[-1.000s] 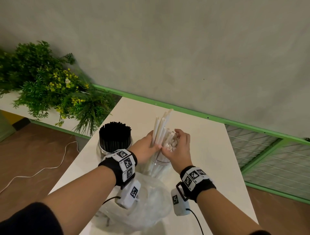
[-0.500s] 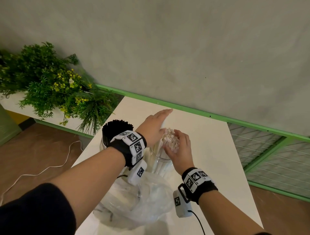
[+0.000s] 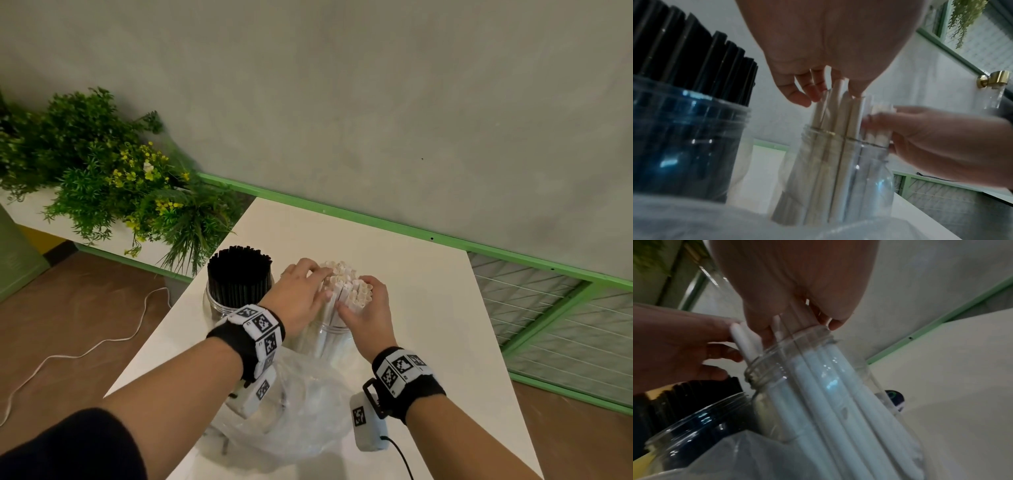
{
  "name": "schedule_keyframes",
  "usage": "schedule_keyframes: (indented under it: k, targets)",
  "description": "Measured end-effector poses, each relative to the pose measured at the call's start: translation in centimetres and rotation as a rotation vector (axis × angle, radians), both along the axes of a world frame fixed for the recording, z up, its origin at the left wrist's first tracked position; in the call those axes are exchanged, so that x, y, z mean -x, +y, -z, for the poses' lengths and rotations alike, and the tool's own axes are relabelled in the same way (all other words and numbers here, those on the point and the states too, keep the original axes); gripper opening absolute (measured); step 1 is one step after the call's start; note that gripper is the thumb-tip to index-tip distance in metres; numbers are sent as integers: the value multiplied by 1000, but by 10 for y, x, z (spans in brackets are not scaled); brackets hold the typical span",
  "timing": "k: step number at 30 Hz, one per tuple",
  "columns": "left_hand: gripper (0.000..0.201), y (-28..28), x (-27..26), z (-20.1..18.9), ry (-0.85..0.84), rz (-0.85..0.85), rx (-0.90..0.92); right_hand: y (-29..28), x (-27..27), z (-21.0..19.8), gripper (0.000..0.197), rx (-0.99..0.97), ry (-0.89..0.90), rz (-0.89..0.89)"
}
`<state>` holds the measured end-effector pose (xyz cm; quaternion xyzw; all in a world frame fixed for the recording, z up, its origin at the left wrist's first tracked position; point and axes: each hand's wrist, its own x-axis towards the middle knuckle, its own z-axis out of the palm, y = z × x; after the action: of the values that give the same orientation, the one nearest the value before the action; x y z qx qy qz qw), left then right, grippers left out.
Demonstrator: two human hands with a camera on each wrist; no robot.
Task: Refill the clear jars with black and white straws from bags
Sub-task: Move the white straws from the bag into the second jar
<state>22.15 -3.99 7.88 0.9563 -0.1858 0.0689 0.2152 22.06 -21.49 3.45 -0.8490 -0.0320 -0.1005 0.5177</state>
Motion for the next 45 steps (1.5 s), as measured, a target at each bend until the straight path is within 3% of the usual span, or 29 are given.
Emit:
schedule_keyframes:
  k: [4, 10, 13, 17, 21, 26, 29, 31, 34, 39, 45]
  targets:
    - [43, -2, 1, 5, -21, -11, 90, 4, -1, -13, 49, 63, -167, -11]
    - [36, 4, 1, 7, -16, 4, 197, -2, 3, -2, 49, 214, -242, -5]
    - [46, 8, 1, 11, -2, 40, 166, -5, 0, -3, 40, 142, -214, -25]
    - [32, 7, -1, 9, -8, -11, 229, -4, -2, -18, 34, 119, -258, -20]
    - [28, 4, -2, 10, 31, -40, 271, 3, -7, -27, 35, 79, -323, -13]
    - [32, 3, 3, 14, 75, -47, 311, -3, -6, -7, 46, 81, -163, 7]
    - [34, 5, 4, 15, 79, -60, 303, -5, -3, -13, 41, 14, -261, 27]
    - [35, 4, 4, 14, 95, -80, 332, -3, 0, -19, 45, 119, -330, -33]
    - [38, 5, 5, 12, 121, -94, 374, -2, -6, -16, 54, 479, -306, -170]
    - [60, 3, 7, 12, 149, -152, 466, -6, -11, -18, 44, 323, -242, -178]
    - [67, 0, 7, 15, 254, -229, 563, -4, -7, -17, 66, 471, -257, -240]
